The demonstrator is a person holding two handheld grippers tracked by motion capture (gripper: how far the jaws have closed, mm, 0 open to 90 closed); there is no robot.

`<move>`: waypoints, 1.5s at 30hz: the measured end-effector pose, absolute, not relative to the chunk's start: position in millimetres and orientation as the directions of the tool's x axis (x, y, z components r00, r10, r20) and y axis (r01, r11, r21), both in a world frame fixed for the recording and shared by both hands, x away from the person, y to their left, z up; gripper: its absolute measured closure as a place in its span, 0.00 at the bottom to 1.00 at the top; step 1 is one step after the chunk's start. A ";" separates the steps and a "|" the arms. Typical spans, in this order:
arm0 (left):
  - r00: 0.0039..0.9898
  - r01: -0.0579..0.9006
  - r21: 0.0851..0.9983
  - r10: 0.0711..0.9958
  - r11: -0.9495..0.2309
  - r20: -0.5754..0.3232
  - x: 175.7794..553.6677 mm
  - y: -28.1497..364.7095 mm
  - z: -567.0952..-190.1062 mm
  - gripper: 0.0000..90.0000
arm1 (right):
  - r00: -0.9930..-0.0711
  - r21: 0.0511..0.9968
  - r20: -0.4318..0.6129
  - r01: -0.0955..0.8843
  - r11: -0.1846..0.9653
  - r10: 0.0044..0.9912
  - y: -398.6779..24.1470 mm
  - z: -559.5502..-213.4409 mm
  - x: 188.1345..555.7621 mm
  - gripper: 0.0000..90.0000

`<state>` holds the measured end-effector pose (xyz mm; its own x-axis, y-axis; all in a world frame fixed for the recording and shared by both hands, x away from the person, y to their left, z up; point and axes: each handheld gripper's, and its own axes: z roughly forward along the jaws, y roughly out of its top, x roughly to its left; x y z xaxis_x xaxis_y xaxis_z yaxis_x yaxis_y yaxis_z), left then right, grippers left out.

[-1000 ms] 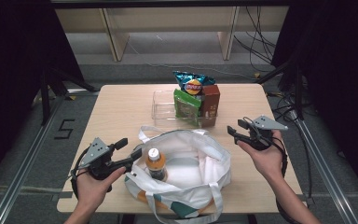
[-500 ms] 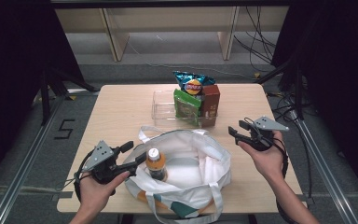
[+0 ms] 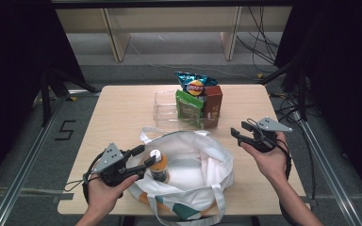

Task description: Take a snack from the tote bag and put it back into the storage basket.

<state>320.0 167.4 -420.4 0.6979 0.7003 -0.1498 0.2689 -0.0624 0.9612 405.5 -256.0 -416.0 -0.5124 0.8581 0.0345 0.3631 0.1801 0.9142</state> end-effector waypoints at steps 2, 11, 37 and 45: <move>0.704 0.269 0.961 0.694 -0.069 -0.148 321.0 165.4 -421.8 0.48 | -0.510 0.917 0.038 0.360 0.173 0.859 -255.2 -416.9 406.1 0.53; 0.722 0.265 0.960 0.679 -0.095 -0.132 323.4 155.1 -425.7 0.53 | -0.517 0.914 0.038 0.365 0.180 0.855 -256.3 -415.5 406.2 0.53; 0.714 0.263 0.959 0.690 -0.107 -0.119 322.3 152.4 -427.0 0.66 | -0.530 0.914 0.001 0.345 0.214 0.848 -257.5 -417.2 407.6 0.52; 0.714 0.248 0.964 0.691 -0.091 -0.118 322.0 153.6 -418.2 0.66 | -0.514 0.922 0.011 0.338 0.191 0.858 -255.9 -418.3 407.3 0.52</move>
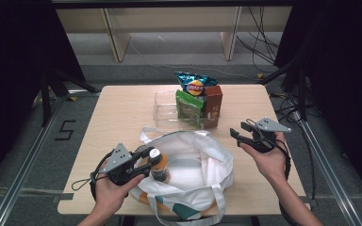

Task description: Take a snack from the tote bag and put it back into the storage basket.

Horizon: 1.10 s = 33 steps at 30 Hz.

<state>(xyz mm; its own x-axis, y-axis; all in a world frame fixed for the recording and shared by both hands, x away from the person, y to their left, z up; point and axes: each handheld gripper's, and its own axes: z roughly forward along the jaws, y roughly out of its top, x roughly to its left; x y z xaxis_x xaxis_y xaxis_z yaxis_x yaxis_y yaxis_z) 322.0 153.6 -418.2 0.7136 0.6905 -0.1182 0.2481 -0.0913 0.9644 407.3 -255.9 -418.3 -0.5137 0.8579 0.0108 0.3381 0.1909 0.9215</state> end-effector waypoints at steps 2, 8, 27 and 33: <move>0.715 0.240 0.967 0.689 -0.089 -0.114 322.6 153.6 -415.4 0.66 | -0.515 0.913 0.023 0.360 0.192 0.857 -256.1 -417.5 406.2 0.52; 0.718 0.237 0.968 0.687 -0.084 -0.116 323.3 153.3 -408.6 0.66 | -0.513 0.916 0.036 0.361 0.177 0.858 -256.0 -417.2 405.5 0.52; 0.719 0.198 0.978 0.688 -0.062 -0.102 331.7 153.3 -382.9 0.66 | -0.514 0.925 0.027 0.339 0.174 0.857 -258.1 -418.7 406.6 0.52; 0.718 0.193 0.980 0.687 -0.045 -0.110 334.2 153.9 -377.5 0.66 | -0.518 0.914 0.046 0.367 0.173 0.854 -258.0 -417.9 404.9 0.51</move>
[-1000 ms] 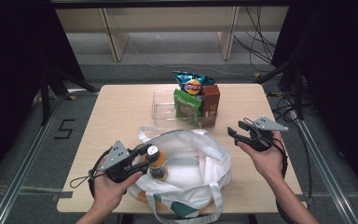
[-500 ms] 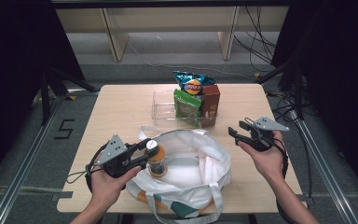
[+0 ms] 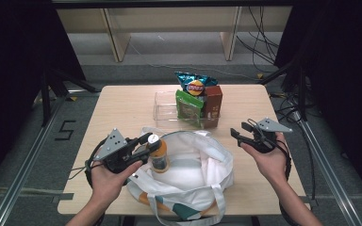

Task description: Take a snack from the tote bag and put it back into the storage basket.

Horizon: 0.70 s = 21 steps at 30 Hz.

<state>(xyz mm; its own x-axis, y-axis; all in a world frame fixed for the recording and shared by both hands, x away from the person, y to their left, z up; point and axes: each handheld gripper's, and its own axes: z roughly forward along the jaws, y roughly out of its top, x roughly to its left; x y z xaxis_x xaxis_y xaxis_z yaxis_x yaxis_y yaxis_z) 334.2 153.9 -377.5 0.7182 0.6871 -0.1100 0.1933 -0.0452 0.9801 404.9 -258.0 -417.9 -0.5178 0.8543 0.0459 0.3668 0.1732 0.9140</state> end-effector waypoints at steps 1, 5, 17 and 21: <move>0.717 0.193 0.980 0.689 -0.049 -0.107 334.6 154.6 -376.4 0.66 | -0.519 0.914 0.041 0.365 0.178 0.854 -258.6 -417.8 405.0 0.51; 0.715 0.186 0.982 0.691 -0.042 -0.106 336.7 155.6 -372.3 0.66 | -0.531 0.916 0.035 0.355 0.185 0.847 -258.8 -418.8 406.1 0.51; 0.714 0.171 0.985 0.691 -0.017 -0.112 341.0 157.2 -359.5 0.66 | -0.527 0.915 0.044 0.363 0.178 0.849 -258.1 -419.8 405.6 0.51; 0.713 0.170 0.985 0.692 -0.011 -0.115 342.5 157.2 -355.6 0.66 | -0.510 0.915 0.066 0.375 0.152 0.858 -255.7 -420.2 405.4 0.51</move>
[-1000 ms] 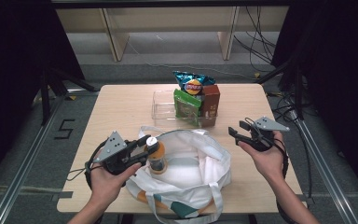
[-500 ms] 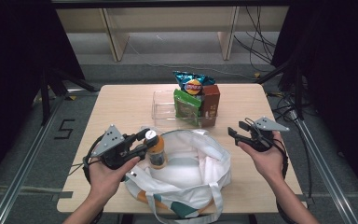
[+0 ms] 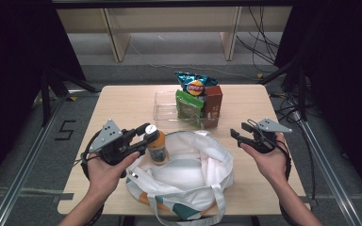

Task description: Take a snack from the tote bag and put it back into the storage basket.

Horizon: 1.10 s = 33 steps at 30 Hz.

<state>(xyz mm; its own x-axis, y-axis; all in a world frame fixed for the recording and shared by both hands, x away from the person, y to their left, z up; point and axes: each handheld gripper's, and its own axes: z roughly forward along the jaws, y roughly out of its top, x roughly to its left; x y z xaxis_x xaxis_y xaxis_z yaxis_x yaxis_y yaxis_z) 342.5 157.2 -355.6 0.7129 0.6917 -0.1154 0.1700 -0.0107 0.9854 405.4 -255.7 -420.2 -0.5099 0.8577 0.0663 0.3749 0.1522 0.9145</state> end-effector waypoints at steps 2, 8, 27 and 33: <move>0.713 0.170 0.985 0.691 -0.009 -0.116 343.6 156.8 -354.1 0.66 | -0.511 0.913 0.062 0.375 0.158 0.857 -255.9 -420.1 405.5 0.51; 0.713 0.167 0.986 0.692 -0.007 -0.115 347.0 156.4 -350.3 0.66 | -0.505 0.911 0.063 0.381 0.157 0.861 -255.7 -420.1 404.8 0.51; 0.713 0.157 0.987 0.689 0.022 -0.128 357.3 155.3 -331.9 0.66 | -0.488 0.919 0.065 0.369 0.138 0.870 -255.1 -421.7 405.2 0.50; 0.714 0.147 0.989 0.689 0.025 -0.124 360.5 155.3 -324.1 0.66 | -0.489 0.921 0.056 0.362 0.144 0.870 -255.6 -422.0 405.6 0.50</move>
<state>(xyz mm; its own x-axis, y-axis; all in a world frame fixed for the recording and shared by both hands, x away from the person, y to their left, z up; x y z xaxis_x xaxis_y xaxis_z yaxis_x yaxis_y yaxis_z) 360.5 155.3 -324.1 0.7142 0.6889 -0.1239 0.1472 0.0253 0.9888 405.6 -255.6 -422.0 -0.4894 0.8702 0.0561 0.3623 0.1443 0.9208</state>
